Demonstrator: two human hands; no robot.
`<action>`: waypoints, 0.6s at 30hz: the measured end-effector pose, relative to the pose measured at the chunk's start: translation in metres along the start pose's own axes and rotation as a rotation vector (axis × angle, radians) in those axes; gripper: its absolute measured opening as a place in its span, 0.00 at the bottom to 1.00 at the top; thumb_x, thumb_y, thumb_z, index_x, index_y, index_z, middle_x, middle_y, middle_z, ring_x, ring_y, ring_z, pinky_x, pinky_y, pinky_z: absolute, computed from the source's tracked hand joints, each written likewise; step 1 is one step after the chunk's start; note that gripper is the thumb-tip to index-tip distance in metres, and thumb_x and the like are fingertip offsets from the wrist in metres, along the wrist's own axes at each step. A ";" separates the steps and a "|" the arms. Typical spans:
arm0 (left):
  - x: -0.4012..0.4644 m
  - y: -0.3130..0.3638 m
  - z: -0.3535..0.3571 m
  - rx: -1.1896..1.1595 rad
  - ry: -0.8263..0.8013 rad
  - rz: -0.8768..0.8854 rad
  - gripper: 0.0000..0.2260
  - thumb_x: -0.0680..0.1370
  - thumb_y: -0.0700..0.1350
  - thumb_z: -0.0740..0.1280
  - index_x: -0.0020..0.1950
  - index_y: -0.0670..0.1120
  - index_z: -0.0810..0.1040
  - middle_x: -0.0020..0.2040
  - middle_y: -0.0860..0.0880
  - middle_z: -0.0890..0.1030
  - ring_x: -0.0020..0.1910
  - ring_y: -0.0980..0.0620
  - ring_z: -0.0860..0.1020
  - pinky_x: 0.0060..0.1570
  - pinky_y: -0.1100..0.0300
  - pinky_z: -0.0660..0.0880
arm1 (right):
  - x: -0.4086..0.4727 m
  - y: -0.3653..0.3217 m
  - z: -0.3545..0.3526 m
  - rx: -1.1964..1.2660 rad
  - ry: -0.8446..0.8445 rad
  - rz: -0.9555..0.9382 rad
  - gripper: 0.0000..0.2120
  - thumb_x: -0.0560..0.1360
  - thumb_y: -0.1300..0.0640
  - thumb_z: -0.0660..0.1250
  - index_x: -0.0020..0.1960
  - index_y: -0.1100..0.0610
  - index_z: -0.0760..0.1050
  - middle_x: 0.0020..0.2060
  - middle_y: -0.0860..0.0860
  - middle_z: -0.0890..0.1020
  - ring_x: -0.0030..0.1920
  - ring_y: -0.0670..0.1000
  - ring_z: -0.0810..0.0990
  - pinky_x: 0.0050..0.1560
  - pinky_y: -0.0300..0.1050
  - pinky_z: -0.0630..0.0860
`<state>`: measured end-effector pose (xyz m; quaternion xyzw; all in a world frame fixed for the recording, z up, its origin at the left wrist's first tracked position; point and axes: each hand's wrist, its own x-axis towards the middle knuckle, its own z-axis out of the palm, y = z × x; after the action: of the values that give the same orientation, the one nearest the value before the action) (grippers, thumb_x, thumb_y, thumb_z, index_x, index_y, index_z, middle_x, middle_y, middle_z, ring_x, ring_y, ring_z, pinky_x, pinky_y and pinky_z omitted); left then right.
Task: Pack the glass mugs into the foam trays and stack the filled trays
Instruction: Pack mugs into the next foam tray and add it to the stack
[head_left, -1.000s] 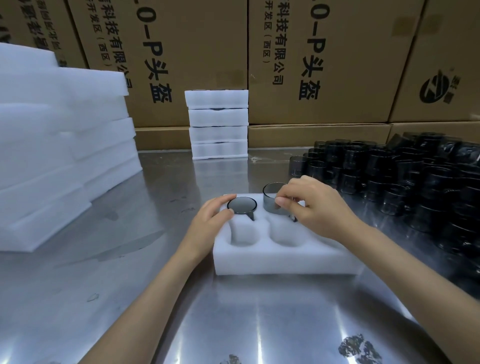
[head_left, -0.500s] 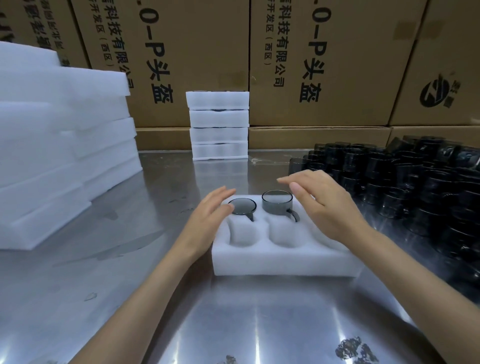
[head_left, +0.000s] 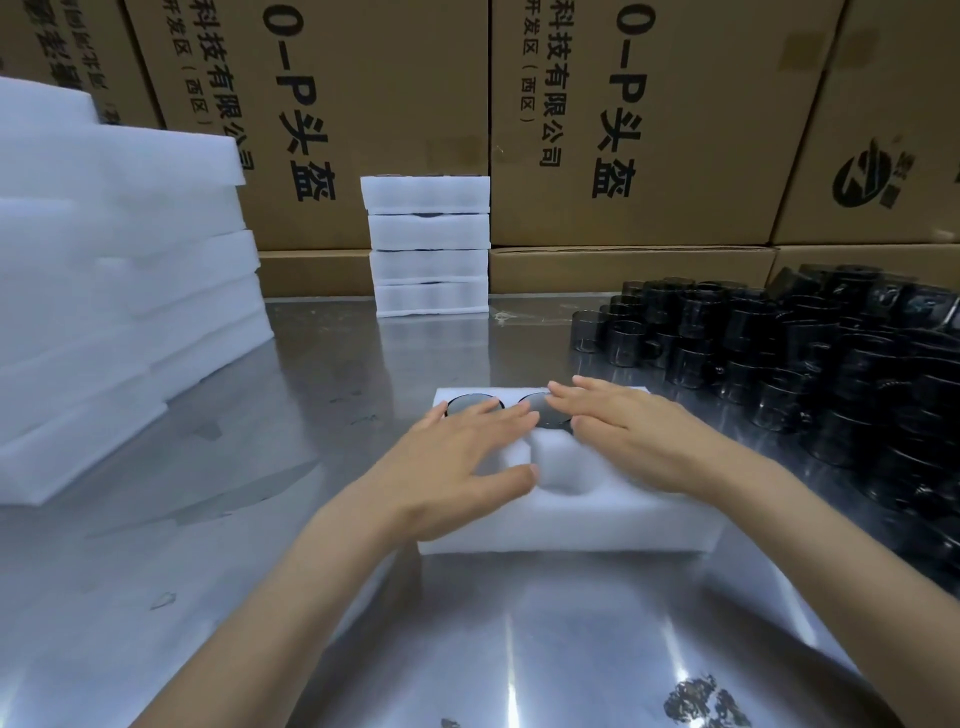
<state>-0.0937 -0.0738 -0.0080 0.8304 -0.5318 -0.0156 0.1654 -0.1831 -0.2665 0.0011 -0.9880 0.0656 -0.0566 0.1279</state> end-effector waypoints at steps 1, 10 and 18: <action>0.000 -0.001 0.001 0.002 0.016 0.004 0.32 0.72 0.63 0.49 0.76 0.59 0.55 0.75 0.66 0.53 0.73 0.67 0.47 0.68 0.66 0.39 | 0.000 0.000 0.000 0.012 0.002 0.003 0.21 0.82 0.53 0.49 0.74 0.40 0.59 0.72 0.31 0.56 0.73 0.35 0.50 0.72 0.53 0.57; -0.001 -0.012 0.008 -0.746 0.475 -0.046 0.14 0.72 0.53 0.61 0.56 0.60 0.77 0.63 0.62 0.73 0.63 0.70 0.68 0.59 0.77 0.62 | 0.011 0.030 0.005 0.601 0.483 0.133 0.16 0.80 0.50 0.55 0.63 0.48 0.76 0.61 0.42 0.78 0.62 0.43 0.73 0.62 0.41 0.66; 0.009 -0.035 0.022 -0.868 0.490 -0.188 0.20 0.74 0.28 0.56 0.56 0.47 0.78 0.67 0.48 0.71 0.64 0.60 0.67 0.55 0.79 0.61 | 0.024 0.093 0.036 0.508 0.504 0.516 0.18 0.79 0.53 0.58 0.67 0.52 0.70 0.64 0.50 0.76 0.63 0.53 0.73 0.57 0.46 0.68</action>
<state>-0.0631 -0.0744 -0.0374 0.7088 -0.3448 -0.0548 0.6129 -0.1651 -0.3501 -0.0555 -0.8318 0.3232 -0.2761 0.3568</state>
